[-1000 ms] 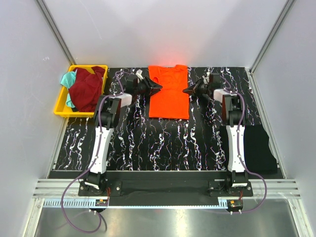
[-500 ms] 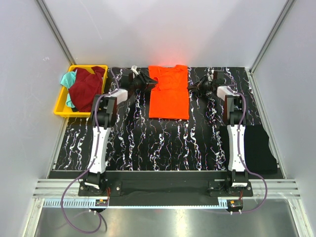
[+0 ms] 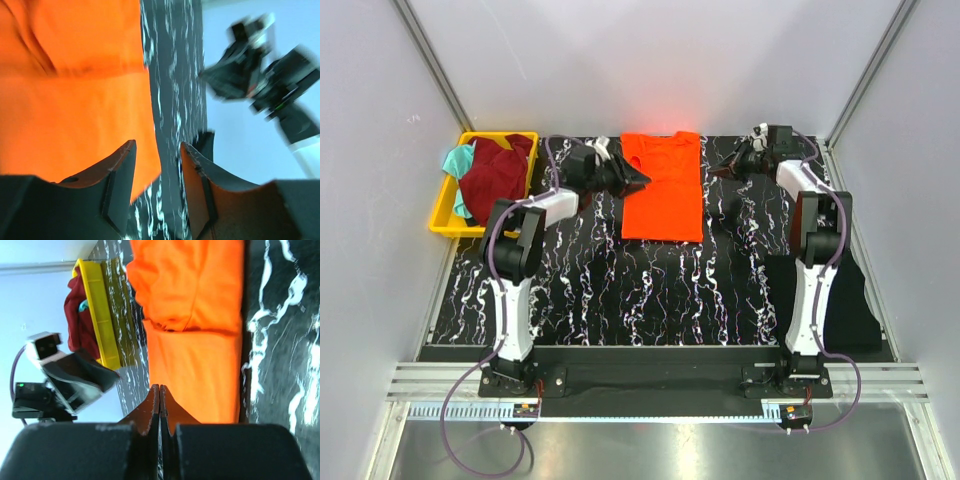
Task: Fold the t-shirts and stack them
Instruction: Fold the tshirt
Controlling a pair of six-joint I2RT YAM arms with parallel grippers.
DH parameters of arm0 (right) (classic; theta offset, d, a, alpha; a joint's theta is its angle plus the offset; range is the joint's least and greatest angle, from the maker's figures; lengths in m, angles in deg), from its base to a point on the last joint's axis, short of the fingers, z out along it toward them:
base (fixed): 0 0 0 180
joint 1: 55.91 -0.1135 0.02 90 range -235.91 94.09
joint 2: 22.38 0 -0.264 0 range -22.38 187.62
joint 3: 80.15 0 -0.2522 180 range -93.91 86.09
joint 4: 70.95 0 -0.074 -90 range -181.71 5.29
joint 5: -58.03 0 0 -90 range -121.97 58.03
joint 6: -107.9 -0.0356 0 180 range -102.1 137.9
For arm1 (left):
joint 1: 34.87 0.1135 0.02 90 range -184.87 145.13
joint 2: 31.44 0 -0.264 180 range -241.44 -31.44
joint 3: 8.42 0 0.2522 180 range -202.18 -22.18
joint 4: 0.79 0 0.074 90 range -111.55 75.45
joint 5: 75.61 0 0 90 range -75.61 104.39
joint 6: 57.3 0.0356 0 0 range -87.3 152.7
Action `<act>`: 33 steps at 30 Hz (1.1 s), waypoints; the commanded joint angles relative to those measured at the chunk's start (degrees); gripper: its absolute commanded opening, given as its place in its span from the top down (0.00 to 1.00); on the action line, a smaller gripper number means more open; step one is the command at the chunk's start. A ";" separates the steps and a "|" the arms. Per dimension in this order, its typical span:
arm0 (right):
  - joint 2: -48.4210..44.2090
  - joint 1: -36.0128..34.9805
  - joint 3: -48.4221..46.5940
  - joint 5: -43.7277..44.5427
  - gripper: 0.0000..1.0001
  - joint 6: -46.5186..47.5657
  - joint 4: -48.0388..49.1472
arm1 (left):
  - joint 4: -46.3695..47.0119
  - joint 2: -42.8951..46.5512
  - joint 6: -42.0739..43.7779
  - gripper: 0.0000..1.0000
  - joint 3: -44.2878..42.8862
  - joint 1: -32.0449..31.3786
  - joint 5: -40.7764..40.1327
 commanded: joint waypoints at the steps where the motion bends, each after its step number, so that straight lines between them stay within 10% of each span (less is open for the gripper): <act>1: -6.48 -0.12 3.97 -0.43 0.97 4.73 -2.92 | 1.55 4.17 2.46 0.55 5.53 -2.38 0.73; 17: -7.01 -7.25 35.42 -12.21 0.98 -10.21 30.92 | 10.25 1.36 1.75 0.60 20.90 -2.29 1.96; 33: -20.64 -3.10 37.39 -3.86 0.98 4.38 6.23 | -9.44 15.68 13.37 0.54 19.52 -4.31 -0.77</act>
